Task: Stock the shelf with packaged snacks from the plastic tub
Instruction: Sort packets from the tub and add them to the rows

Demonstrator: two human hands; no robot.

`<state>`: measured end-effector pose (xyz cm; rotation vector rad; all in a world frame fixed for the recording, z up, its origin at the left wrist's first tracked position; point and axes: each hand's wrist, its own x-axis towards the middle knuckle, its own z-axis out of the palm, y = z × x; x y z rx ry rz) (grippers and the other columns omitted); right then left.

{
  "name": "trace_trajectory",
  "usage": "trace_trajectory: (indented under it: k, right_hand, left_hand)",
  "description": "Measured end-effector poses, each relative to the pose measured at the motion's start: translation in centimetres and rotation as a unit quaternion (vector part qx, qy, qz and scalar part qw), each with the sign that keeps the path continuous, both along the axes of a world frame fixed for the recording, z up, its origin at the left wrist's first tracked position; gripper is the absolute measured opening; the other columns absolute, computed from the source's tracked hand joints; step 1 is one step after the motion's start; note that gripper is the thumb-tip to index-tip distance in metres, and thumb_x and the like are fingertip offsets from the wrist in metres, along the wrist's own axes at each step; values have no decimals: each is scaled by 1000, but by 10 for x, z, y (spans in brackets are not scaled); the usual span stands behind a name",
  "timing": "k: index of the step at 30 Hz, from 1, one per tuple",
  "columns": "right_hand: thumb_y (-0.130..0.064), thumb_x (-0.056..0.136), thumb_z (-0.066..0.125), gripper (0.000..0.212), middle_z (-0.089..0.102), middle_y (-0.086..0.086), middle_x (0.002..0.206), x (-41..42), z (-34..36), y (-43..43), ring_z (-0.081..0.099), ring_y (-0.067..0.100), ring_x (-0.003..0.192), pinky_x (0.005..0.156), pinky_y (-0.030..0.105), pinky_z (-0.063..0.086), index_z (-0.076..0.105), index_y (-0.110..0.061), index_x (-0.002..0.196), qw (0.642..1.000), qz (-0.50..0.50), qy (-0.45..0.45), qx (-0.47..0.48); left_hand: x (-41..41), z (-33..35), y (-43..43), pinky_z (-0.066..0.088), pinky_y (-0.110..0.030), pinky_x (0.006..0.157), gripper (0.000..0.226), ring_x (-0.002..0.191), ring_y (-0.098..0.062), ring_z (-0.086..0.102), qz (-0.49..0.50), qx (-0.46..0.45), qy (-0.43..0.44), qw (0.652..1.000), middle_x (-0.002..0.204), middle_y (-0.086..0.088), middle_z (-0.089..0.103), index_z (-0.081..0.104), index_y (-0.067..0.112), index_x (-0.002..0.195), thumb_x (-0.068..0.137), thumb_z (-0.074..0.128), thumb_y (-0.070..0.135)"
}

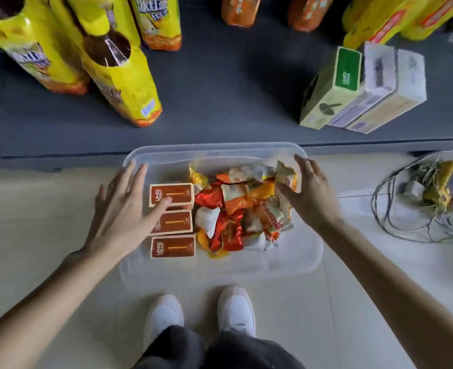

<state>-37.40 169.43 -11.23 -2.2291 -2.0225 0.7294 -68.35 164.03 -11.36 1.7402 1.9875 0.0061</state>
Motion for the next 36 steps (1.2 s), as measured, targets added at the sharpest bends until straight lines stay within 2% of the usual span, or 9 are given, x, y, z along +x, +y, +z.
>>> trace_trajectory:
  k: [4, 8, 11, 14, 20, 23, 28, 33, 36]
  right_hand:
    - [-44, 90, 60, 57, 48, 12, 136, 7, -46, 21, 47, 32, 122, 92, 46, 46, 43, -15, 136, 994, 73, -48, 67]
    - [-43, 88, 61, 41, 64, 10, 101, 11, -72, 35, 59, 31, 94, 77, 39, 48, 58, -10, 113, 969, 154, -142, 132]
    - [-41, 87, 64, 41, 63, 6, 102, 11, -78, 35, 58, 26, 94, 67, 32, 41, 53, -15, 117, 955, 197, -192, 113]
    - [-28, 86, 67, 39, 63, 6, 99, 10, -79, 33, 58, 26, 90, 65, 32, 47, 50, -16, 119, 957, 199, -190, 93]
    - [-22, 74, 80, 48, 66, 2, 104, 12, -38, 28, 60, 25, 91, 71, 28, 44, 62, -24, 118, 991, 67, -15, 111]
    - [-28, 74, 78, 29, 67, -4, 102, 5, -22, 27, 61, 17, 87, 68, 30, 45, 69, -31, 102, 985, -13, 154, 74]
    - [-25, 78, 74, 23, 72, 13, 87, -32, -16, 15, 67, 17, 71, 62, 24, 55, 73, -8, 93, 916, -81, 389, -54]
    - [-46, 81, 62, 44, 72, 6, 86, -51, -19, 9, 69, 12, 80, 75, 23, 56, 67, -4, 97, 877, -47, 443, -182]
    - [-58, 72, 60, 52, 72, -6, 97, -49, -21, 3, 66, 11, 97, 89, 28, 53, 66, -19, 106, 889, 75, 385, -234]
  left_hand:
    - [0, -48, 27, 24, -61, 108, 78, 141, -28, 29, -103, 107, 19, 989, 155, -9, 29, 41, 11, 143, 85, 32, 62]
    - [18, -73, 49, 31, -46, 110, 62, 134, -26, 39, -180, 202, -46, 962, 149, -8, 39, 55, 10, 132, 89, 39, 52]
    - [36, -83, 50, 28, -33, 108, 57, 130, -22, 40, -198, 217, -94, 951, 148, -6, 40, 57, 12, 129, 89, 41, 49]
    - [49, -88, 45, 33, -38, 108, 57, 129, -24, 42, -203, 212, -106, 950, 148, -5, 40, 57, 12, 129, 89, 40, 49]
    - [66, -73, 22, 16, 1, 100, 63, 134, 7, 27, -136, 137, -263, 945, 149, 16, 32, 44, 29, 139, 84, 44, 60]
    - [75, -66, 12, 19, 2, 100, 71, 131, 14, 27, -132, 127, -314, 931, 143, 24, 31, 34, 40, 138, 76, 41, 73]
    - [84, -54, 2, 37, -7, 95, 84, 123, 8, 42, -87, 66, -405, 908, 134, 24, 42, 32, 46, 135, 61, 60, 74]
    - [64, -50, 1, 56, -26, 80, 56, 100, -11, 65, 37, 70, -472, 878, 104, 4, 67, 61, 28, 114, 66, 84, 43]
    - [52, -41, 1, 60, -29, 72, 40, 94, -18, 70, 162, 14, -540, 826, 96, 1, 74, 66, 23, 104, 66, 69, 36]
